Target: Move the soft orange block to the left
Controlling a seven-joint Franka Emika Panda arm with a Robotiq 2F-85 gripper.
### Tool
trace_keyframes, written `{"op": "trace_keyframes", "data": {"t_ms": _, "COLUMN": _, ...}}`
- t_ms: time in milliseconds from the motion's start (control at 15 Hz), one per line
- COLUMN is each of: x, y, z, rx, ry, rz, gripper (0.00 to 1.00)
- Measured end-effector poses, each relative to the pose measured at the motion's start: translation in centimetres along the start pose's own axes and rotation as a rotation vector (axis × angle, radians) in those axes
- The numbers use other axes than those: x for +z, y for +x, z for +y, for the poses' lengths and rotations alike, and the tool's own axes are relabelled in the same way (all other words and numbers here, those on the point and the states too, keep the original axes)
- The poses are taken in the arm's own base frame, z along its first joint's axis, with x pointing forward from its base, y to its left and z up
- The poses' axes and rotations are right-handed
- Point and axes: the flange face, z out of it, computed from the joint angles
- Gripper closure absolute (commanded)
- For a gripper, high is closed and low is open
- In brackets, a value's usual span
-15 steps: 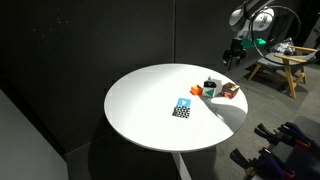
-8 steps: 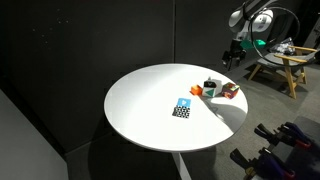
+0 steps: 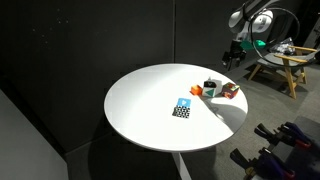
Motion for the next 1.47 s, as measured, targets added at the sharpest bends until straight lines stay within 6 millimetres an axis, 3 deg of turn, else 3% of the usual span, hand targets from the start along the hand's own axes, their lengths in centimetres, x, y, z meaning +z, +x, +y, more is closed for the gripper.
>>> {"op": "trace_keyframes", "data": {"t_ms": 1000, "x": 5.9, "y": -2.4, "z": 2.5, "rx": -0.074, "ry": -0.072, "rz": 0.039, "gripper": 0.0}}
{"op": "trace_keyframes", "data": {"t_ms": 1467, "x": 7.8, "y": -3.2, "z": 2.0, "rx": -0.139, "ry": -0.055, "rz": 0.007, "gripper": 0.0}}
